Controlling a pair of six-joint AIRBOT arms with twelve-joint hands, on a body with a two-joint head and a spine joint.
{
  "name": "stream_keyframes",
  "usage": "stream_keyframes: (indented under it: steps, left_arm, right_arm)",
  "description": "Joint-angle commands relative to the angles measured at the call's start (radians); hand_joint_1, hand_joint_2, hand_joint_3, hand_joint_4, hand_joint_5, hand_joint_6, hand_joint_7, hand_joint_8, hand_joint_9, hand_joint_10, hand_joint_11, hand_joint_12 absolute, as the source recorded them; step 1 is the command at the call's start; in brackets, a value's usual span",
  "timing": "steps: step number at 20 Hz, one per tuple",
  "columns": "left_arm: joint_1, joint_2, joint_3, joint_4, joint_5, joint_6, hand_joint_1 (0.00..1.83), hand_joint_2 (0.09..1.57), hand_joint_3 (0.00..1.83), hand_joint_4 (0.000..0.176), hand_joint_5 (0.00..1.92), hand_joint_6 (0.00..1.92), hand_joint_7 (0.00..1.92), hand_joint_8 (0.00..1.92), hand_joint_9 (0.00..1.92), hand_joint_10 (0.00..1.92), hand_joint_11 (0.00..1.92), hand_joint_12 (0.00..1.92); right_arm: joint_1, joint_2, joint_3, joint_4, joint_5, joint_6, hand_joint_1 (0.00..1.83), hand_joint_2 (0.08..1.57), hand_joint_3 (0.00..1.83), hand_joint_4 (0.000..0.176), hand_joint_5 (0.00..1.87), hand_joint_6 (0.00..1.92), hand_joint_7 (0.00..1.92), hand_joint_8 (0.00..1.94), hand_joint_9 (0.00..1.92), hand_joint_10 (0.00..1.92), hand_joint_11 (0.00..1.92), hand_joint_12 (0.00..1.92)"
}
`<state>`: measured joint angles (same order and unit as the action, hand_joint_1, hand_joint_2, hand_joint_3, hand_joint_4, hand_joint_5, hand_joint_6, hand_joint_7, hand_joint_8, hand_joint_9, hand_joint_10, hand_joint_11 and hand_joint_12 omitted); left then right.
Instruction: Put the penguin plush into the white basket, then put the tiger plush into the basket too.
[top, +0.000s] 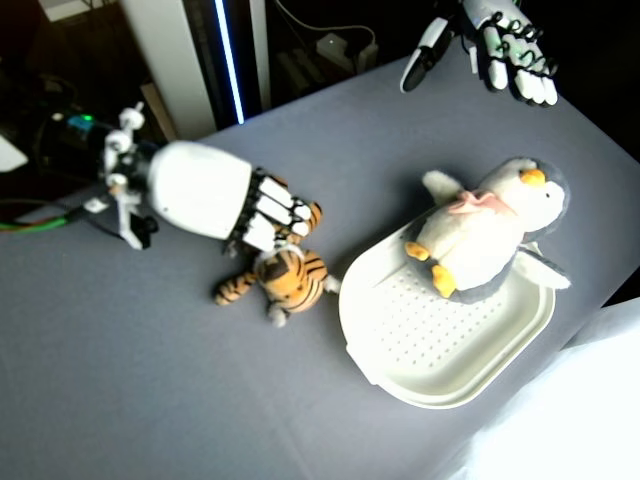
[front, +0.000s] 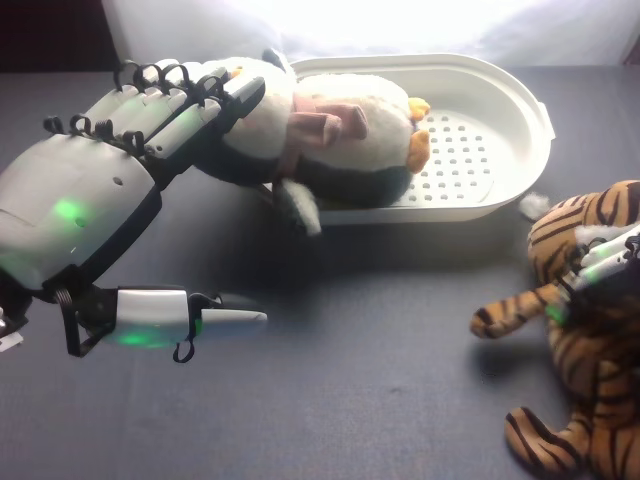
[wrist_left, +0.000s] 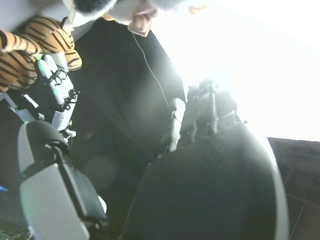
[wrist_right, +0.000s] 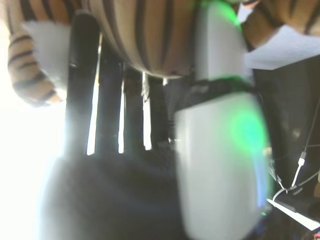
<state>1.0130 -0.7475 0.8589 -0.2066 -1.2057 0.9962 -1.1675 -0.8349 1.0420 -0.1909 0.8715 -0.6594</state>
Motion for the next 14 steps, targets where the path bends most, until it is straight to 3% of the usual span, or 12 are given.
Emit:
stream_keyframes:
  steps: [1, 2, 3, 4, 5, 6, 7, 8, 11, 12, 13, 14]
  left_arm:
    - [-0.009, 0.0, -0.004, 0.021, -0.134, -0.005, 0.7, 0.77, 0.0, 0.114, 0.0, 0.0, 0.0, 0.0, 0.0, 0.0, 0.0, 0.0]
    - [-0.005, 0.0, -0.004, 0.02, -0.137, -0.009, 0.7, 0.77, 0.0, 0.111, 0.0, 0.0, 0.0, 0.0, 0.0, 0.0, 0.0, 0.0]
    - [-0.003, 0.0, -0.004, 0.02, -0.139, -0.012, 0.72, 0.77, 0.0, 0.123, 0.0, 0.0, 0.0, 0.0, 0.0, 0.0, 0.0, 0.0]
    - [-0.001, 0.002, -0.004, 0.02, -0.139, -0.016, 0.72, 0.77, 0.0, 0.135, 0.0, 0.0, 0.0, 0.0, 0.0, 0.0, 0.0, 0.0]
    - [0.003, 0.007, -0.003, 0.024, -0.136, -0.026, 0.7, 0.76, 0.0, 0.129, 0.0, 0.0, 0.0, 0.0, 0.0, 0.0, 0.0, 0.0]
    - [0.005, 0.01, -0.003, 0.027, -0.134, -0.03, 0.71, 0.77, 0.0, 0.14, 0.0, 0.0, 0.0, 0.0, 0.0, 0.0, 0.0, 0.0]
    - [0.008, 0.015, -0.005, 0.029, -0.135, -0.031, 0.7, 0.76, 0.0, 0.131, 0.0, 0.0, 0.0, 0.0, 0.0, 0.0, 0.0, 0.0]
    - [0.01, 0.016, -0.006, 0.029, -0.141, -0.031, 0.7, 0.77, 0.0, 0.125, 0.0, 0.0, 0.0, 0.0, 0.0, 0.0, 0.0, 0.0]
    - [0.01, 0.016, -0.004, 0.029, -0.153, -0.031, 0.7, 0.78, 0.0, 0.119, 0.0, 0.0, 0.0, 0.0, 0.0, 0.0, 0.0, 0.0]
    - [0.01, 0.016, -0.004, 0.029, -0.152, -0.031, 0.71, 0.77, 0.0, 0.109, 0.0, 0.0, 0.0, 0.0, 0.0, 0.0, 0.0, 0.0]
    - [0.01, 0.016, -0.003, 0.029, -0.152, -0.031, 0.71, 0.77, 0.0, 0.1, 0.0, 0.0, 0.0, 0.0, 0.0, 0.0, 0.0, 0.0]
    - [0.011, 0.016, -0.002, 0.029, -0.154, -0.031, 0.72, 0.76, 0.0, 0.108, 0.0, 0.0, 0.0, 0.0, 0.0, 0.0, 0.0, 0.0]
  right_arm:
    - [0.009, -0.001, 0.006, 0.012, 0.031, -0.004, 1.39, 1.1, 0.0, 0.0, 1.13, 0.5, 0.91, 1.09, 0.94, 1.35, 0.86, 1.26]
    - [0.015, 0.006, 0.004, 0.016, 0.06, -0.003, 1.38, 1.11, 0.0, 0.0, 1.13, 0.55, 0.86, 1.12, 0.94, 1.35, 0.82, 1.29]
    - [0.02, 0.016, -0.002, 0.03, 0.102, -0.003, 1.47, 1.13, 0.01, 0.0, 0.99, 0.94, 0.79, 1.06, 0.94, 1.17, 0.71, 1.54]
    - [0.023, 0.033, -0.012, 0.052, 0.18, -0.003, 1.48, 1.14, 0.0, 0.0, 0.96, 1.05, 0.76, 1.06, 0.92, 1.12, 0.73, 1.56]
    - [0.024, 0.049, -0.021, 0.077, 0.259, -0.004, 1.38, 1.17, 0.0, 0.0, 0.93, 1.05, 0.71, 1.12, 0.86, 1.38, 0.86, 1.54]
    - [0.027, 0.055, -0.025, 0.096, 0.314, -0.008, 1.27, 1.16, 0.0, 0.0, 1.02, 0.98, 0.74, 1.22, 0.93, 1.47, 0.97, 1.69]
    - [0.038, 0.059, -0.027, 0.123, 0.385, -0.014, 1.33, 1.2, 0.0, 0.0, 0.91, 1.06, 0.68, 1.18, 0.82, 1.55, 0.88, 1.6]
    - [0.052, 0.058, -0.027, 0.156, 0.443, -0.034, 1.25, 1.18, 0.0, 0.0, 0.99, 1.05, 0.71, 1.25, 0.85, 1.37, 0.84, 1.6]
    - [0.138, 0.037, -0.02, 0.234, 0.516, -0.142, 1.36, 1.16, 0.0, 0.0, 0.9, 1.13, 0.84, 1.07, 0.82, 1.38, 0.72, 1.33]
    - [0.207, 0.008, 0.005, 0.239, 0.49, -0.169, 1.35, 1.18, 0.01, 0.0, 0.85, 1.21, 0.83, 1.19, 0.72, 1.43, 0.55, 1.27]
    - [0.275, -0.028, 0.041, 0.231, 0.443, -0.172, 1.45, 1.19, 0.0, 0.0, 0.63, 0.56, 0.78, 1.27, 0.71, 1.51, 0.48, 1.45]
    - [0.338, -0.061, 0.074, 0.214, 0.383, -0.171, 1.37, 1.22, 0.01, 0.0, 0.63, 1.01, 0.8, 1.38, 0.73, 1.57, 0.56, 1.51]
